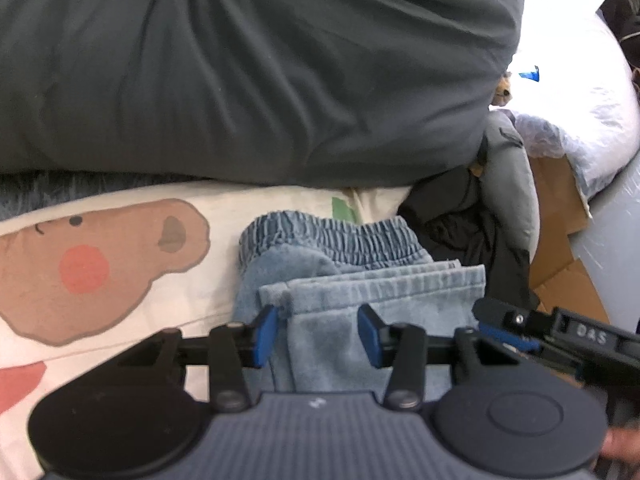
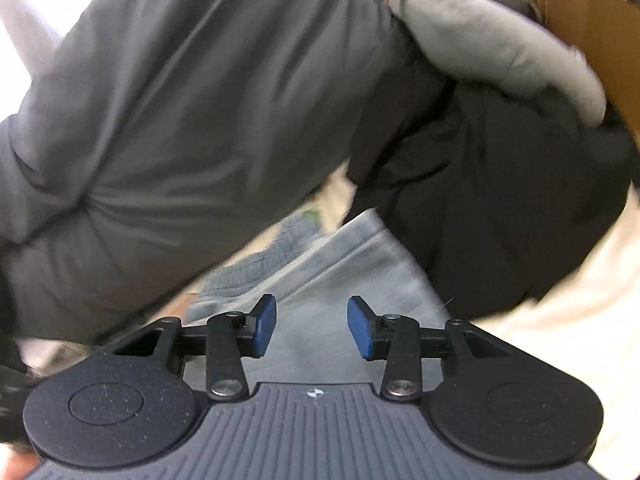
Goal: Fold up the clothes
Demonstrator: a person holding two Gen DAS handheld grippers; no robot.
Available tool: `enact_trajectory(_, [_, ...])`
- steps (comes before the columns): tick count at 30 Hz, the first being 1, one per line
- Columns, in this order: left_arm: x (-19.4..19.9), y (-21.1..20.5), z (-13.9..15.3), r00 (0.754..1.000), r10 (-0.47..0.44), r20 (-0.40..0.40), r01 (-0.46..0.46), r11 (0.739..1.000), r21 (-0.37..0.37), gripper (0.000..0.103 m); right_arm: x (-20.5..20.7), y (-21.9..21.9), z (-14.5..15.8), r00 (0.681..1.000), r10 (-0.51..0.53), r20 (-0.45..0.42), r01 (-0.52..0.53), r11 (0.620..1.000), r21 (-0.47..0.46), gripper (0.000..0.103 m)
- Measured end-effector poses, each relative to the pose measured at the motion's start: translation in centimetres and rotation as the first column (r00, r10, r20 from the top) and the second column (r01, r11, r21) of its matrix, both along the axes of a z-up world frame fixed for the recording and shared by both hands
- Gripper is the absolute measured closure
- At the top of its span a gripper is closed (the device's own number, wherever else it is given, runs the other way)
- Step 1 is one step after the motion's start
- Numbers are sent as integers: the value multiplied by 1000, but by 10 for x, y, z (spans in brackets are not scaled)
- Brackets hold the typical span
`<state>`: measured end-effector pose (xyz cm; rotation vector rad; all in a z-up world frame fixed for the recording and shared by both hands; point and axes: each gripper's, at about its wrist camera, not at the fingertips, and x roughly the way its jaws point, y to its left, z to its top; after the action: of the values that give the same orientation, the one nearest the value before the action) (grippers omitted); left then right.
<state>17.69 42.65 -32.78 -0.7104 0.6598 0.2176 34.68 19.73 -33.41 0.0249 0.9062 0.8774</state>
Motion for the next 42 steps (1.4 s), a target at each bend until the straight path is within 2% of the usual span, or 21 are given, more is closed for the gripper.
enact_trajectory(4, [-1, 0, 2, 1000, -7, 11, 7, 1000, 4, 65, 19, -3, 1, 998, 36, 51, -33, 997, -67, 56])
enact_trajectory(10, [1, 0, 1, 1000, -20, 3, 20, 1000, 4, 66, 38, 1, -7, 981, 167, 101, -148, 974, -170, 52])
enact_trajectory(13, [1, 4, -2, 1000, -6, 3, 6, 1000, -17, 66, 45, 4, -10, 971, 216, 102, -194, 963, -188, 52])
enact_trajectory(15, [1, 2, -1, 1000, -5, 9, 5, 1000, -3, 66, 46, 7, -10, 961, 259, 93, -240, 954, -182, 52])
enact_trajectory(16, [1, 1, -1, 1000, -5, 9, 5, 1000, 5, 68, 46, 8, -10, 955, 285, 86, -267, 948, -175, 52])
enact_trajectory(19, [0, -1, 0, 1000, -7, 15, 6, 1000, 19, 85, 42, 17, -7, 926, 362, 111, -334, 919, -211, 52])
enact_trajectory(21, [-2, -2, 2, 1000, -9, 25, 8, 1000, 29, 92, 39, 24, -5, 901, 413, 135, -373, 894, -248, 62])
enact_trajectory(23, [-3, -4, 7, 999, -17, 36, 15, 998, 55, 95, 37, 31, -3, 874, 460, 153, -407, 868, -284, 96])
enact_trajectory(24, [-4, -6, 10, 999, -18, 42, 15, 998, 67, 96, 39, 31, -2, 869, 472, 150, -417, 861, -292, 99])
enact_trajectory(28, [-11, -9, 25, 997, -6, 78, 0, 997, 80, 97, 42, 29, 8, 852, 501, 150, -445, 846, -295, 101])
enact_trajectory(30, [-11, -13, 34, 996, -11, 87, 0, 993, 120, 97, 36, 29, 14, 843, 508, 176, -445, 844, -299, 101])
enact_trajectory(37, [1, -10, 21, 999, 3, 44, -9, 992, 130, 96, 36, 36, 14, 863, 472, 180, -407, 860, -307, 101])
enact_trajectory(40, [5, -7, 12, 1000, 25, -16, -23, 993, 118, 81, 35, 39, 11, 858, 480, 183, -409, 854, -321, 100])
enact_trajectory(42, [2, -5, 11, 998, 49, -33, -46, 994, 102, 76, 35, 41, 10, 855, 485, 185, -410, 850, -331, 96])
